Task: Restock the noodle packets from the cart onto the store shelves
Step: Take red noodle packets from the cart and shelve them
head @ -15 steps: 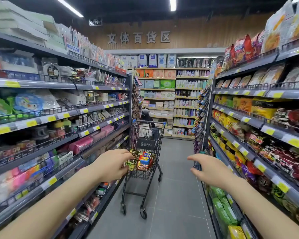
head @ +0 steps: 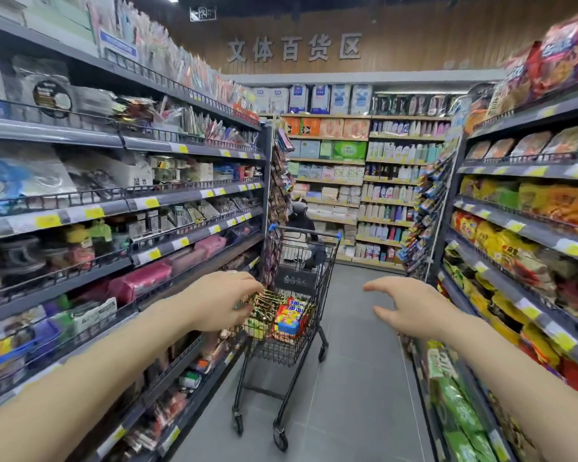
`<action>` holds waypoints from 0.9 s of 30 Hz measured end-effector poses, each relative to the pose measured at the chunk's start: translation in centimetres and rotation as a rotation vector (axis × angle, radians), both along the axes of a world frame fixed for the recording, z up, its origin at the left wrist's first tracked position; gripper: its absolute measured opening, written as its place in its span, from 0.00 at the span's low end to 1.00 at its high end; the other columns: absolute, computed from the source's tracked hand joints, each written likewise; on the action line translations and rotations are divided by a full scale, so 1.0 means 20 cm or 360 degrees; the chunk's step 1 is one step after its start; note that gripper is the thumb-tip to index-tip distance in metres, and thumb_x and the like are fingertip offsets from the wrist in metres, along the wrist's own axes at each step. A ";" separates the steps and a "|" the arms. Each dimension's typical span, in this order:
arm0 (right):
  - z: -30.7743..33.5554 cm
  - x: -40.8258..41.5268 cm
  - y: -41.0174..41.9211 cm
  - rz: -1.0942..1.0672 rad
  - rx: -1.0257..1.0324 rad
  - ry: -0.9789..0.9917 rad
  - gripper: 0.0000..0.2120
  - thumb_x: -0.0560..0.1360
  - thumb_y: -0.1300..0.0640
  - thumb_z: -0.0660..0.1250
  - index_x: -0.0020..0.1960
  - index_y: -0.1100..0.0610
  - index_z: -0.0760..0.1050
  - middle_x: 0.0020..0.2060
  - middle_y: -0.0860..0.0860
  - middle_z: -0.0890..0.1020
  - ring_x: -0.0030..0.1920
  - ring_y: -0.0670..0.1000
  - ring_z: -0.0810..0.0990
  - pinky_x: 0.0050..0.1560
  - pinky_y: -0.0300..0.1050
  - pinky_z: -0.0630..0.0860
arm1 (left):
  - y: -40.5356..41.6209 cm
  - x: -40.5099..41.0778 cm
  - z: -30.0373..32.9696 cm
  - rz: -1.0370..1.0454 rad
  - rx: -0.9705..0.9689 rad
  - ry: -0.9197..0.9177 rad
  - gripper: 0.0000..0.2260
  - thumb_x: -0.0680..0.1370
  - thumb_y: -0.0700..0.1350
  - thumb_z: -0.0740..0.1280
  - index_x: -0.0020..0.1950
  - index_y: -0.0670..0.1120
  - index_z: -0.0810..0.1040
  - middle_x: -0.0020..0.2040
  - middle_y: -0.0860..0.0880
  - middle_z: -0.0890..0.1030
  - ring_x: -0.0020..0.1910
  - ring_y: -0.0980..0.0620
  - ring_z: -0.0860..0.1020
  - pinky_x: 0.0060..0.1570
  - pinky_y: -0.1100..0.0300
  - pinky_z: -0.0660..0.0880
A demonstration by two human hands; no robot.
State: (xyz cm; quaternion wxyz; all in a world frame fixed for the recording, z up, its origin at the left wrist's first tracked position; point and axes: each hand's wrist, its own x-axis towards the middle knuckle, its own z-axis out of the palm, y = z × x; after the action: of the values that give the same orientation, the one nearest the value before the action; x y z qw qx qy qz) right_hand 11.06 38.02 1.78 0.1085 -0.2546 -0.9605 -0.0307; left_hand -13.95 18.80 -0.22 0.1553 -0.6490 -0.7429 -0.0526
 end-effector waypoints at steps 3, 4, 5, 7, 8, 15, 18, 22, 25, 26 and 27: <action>0.03 -0.18 0.18 0.0069 -0.0009 -0.0005 0.21 0.78 0.51 0.60 0.71 0.47 0.66 0.69 0.43 0.70 0.70 0.46 0.68 0.68 0.42 0.64 | 0.15 -0.13 -0.01 0.0006 0.0000 -0.0032 0.16 0.77 0.48 0.60 0.65 0.50 0.72 0.64 0.53 0.74 0.63 0.53 0.72 0.62 0.57 0.69; 0.03 -0.24 0.23 0.0096 -0.0019 -0.0002 0.21 0.78 0.51 0.60 0.71 0.48 0.66 0.69 0.43 0.70 0.70 0.45 0.68 0.68 0.41 0.64 | 0.19 -0.17 -0.01 0.0006 -0.0011 -0.0057 0.15 0.77 0.49 0.60 0.64 0.50 0.73 0.64 0.53 0.75 0.63 0.53 0.73 0.61 0.58 0.69; 0.03 -0.30 0.28 0.0118 -0.0035 -0.0001 0.22 0.78 0.51 0.61 0.71 0.48 0.66 0.69 0.43 0.70 0.69 0.45 0.68 0.68 0.40 0.63 | 0.23 -0.22 -0.02 0.0014 -0.0027 -0.0069 0.15 0.77 0.49 0.60 0.63 0.50 0.73 0.63 0.53 0.75 0.62 0.53 0.73 0.60 0.58 0.70; 0.01 -0.44 0.39 0.0166 -0.0054 -0.0005 0.22 0.78 0.51 0.61 0.71 0.48 0.66 0.69 0.43 0.70 0.69 0.44 0.68 0.68 0.39 0.63 | 0.31 -0.33 -0.01 0.0058 -0.0063 -0.0082 0.16 0.78 0.49 0.60 0.65 0.51 0.71 0.64 0.54 0.74 0.63 0.54 0.72 0.61 0.58 0.69; -0.01 -0.52 0.45 0.0184 -0.0053 -0.0012 0.22 0.78 0.51 0.61 0.71 0.48 0.66 0.69 0.43 0.70 0.69 0.44 0.68 0.68 0.39 0.63 | 0.35 -0.38 -0.01 0.0082 -0.0071 -0.0094 0.17 0.78 0.49 0.60 0.67 0.51 0.70 0.65 0.54 0.73 0.63 0.54 0.71 0.62 0.58 0.68; -0.07 -1.04 0.81 0.0268 -0.0020 -0.0029 0.21 0.78 0.49 0.61 0.70 0.48 0.67 0.68 0.42 0.72 0.68 0.44 0.69 0.65 0.38 0.65 | 0.68 -0.87 -0.03 0.0129 -0.0118 -0.0100 0.16 0.78 0.48 0.60 0.66 0.50 0.72 0.64 0.54 0.74 0.62 0.55 0.73 0.61 0.59 0.69; -0.06 -1.27 0.98 0.0254 -0.0058 0.0014 0.21 0.78 0.50 0.62 0.70 0.48 0.68 0.67 0.42 0.73 0.67 0.44 0.70 0.65 0.40 0.66 | 0.86 -1.10 -0.01 0.0115 -0.0115 -0.0082 0.17 0.77 0.47 0.60 0.67 0.51 0.71 0.65 0.54 0.73 0.63 0.57 0.71 0.62 0.60 0.68; -0.08 -1.56 1.20 0.0205 -0.0124 0.0031 0.21 0.78 0.50 0.62 0.70 0.49 0.67 0.67 0.43 0.73 0.67 0.45 0.71 0.65 0.41 0.67 | 1.11 -1.40 -0.02 0.0051 -0.0157 -0.0096 0.18 0.79 0.48 0.59 0.69 0.50 0.68 0.67 0.54 0.71 0.64 0.58 0.70 0.63 0.63 0.65; -0.12 -1.75 1.35 0.0179 -0.0175 0.0015 0.21 0.78 0.50 0.61 0.71 0.49 0.67 0.68 0.43 0.71 0.68 0.45 0.69 0.67 0.41 0.65 | 1.31 -1.61 -0.07 0.0019 -0.0190 -0.0138 0.19 0.79 0.49 0.59 0.70 0.51 0.68 0.67 0.54 0.72 0.64 0.56 0.71 0.64 0.59 0.67; -0.13 -1.81 1.40 0.0167 -0.0194 0.0008 0.22 0.78 0.50 0.61 0.71 0.49 0.67 0.69 0.44 0.71 0.68 0.45 0.69 0.67 0.40 0.65 | 1.38 -1.67 -0.09 0.0011 -0.0185 -0.0155 0.19 0.79 0.49 0.59 0.69 0.51 0.68 0.66 0.53 0.72 0.64 0.56 0.71 0.64 0.58 0.67; -0.15 -1.87 1.45 0.0155 -0.0205 -0.0001 0.21 0.78 0.50 0.62 0.71 0.49 0.67 0.68 0.44 0.72 0.68 0.45 0.69 0.67 0.40 0.65 | 1.44 -1.73 -0.11 0.0008 -0.0189 -0.0159 0.18 0.79 0.49 0.59 0.69 0.51 0.68 0.67 0.53 0.72 0.64 0.55 0.71 0.64 0.58 0.67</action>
State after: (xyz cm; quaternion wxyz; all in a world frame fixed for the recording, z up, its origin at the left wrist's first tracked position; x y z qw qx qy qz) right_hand -26.29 67.01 -1.14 0.0931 -0.2139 -0.9717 0.0365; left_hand -48.49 47.65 -2.38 0.0795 -0.6518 -0.7531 -0.0405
